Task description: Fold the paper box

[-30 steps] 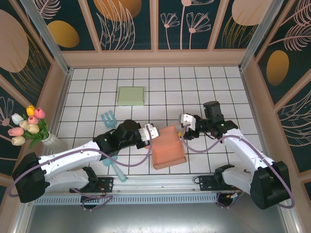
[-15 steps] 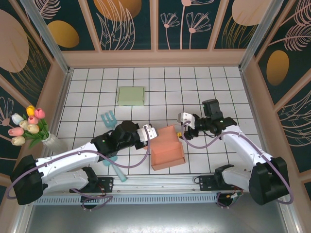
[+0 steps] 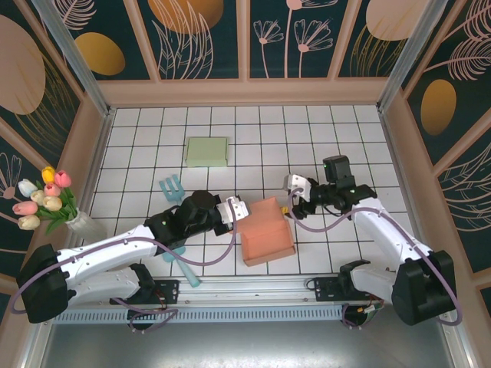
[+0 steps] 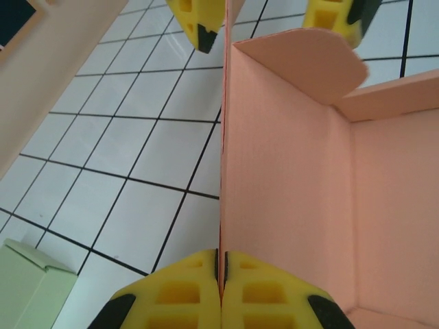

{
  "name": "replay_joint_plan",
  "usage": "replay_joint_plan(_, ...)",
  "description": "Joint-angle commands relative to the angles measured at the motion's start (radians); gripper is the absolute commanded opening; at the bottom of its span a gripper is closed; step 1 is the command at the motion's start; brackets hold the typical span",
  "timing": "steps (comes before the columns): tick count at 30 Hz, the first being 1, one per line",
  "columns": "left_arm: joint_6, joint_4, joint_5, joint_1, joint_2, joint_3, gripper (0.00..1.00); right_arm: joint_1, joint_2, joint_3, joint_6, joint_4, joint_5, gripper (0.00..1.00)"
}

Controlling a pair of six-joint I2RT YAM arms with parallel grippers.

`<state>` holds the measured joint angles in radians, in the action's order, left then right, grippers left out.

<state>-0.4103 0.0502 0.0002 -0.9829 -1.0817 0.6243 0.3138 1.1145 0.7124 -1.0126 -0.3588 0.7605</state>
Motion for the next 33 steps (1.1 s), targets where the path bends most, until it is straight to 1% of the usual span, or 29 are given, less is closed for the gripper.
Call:
replay_joint_plan(1, 0.023, 0.106, 0.064, -0.015, 0.006, 0.011, 0.00, -0.014, -0.058, -0.033, 0.047, 0.122, -0.010, 0.72)
replay_joint_plan(4, 0.022, 0.104, 0.067, -0.016, 0.003, 0.012, 0.00, -0.030, -0.088, -0.055, 0.063, 0.180, -0.053, 0.73)
replay_joint_plan(10, 0.024, 0.103, 0.063, -0.016, 0.004, 0.012, 0.00, -0.044, -0.122, -0.073, 0.057, 0.199, -0.037, 0.73)
replay_joint_plan(15, 0.026, 0.102, 0.050, -0.016, 0.002, 0.012, 0.00, -0.064, -0.151, -0.086, 0.064, 0.227, -0.072, 0.73)
replay_joint_plan(20, 0.024, 0.103, 0.037, -0.015, -0.005, 0.015, 0.00, -0.087, -0.193, -0.112, 0.046, 0.236, -0.039, 0.74)
replay_joint_plan(25, 0.024, 0.105, 0.032, -0.015, -0.001, 0.012, 0.00, -0.088, -0.175, -0.107, 0.017, 0.189, 0.001, 0.74)
replay_joint_plan(28, 0.019, 0.121, -0.013, -0.015, 0.003, 0.005, 0.00, -0.087, -0.181, -0.099, 0.004, 0.163, 0.030, 0.74)
replay_joint_plan(30, 0.013, 0.142, -0.062, -0.015, 0.003, -0.003, 0.00, -0.087, -0.195, -0.100, 0.002, 0.151, 0.051, 0.75)
replay_joint_plan(33, 0.011, 0.148, -0.067, -0.016, 0.003, -0.006, 0.00, -0.078, -0.198, -0.106, -0.001, 0.144, 0.050, 0.75)
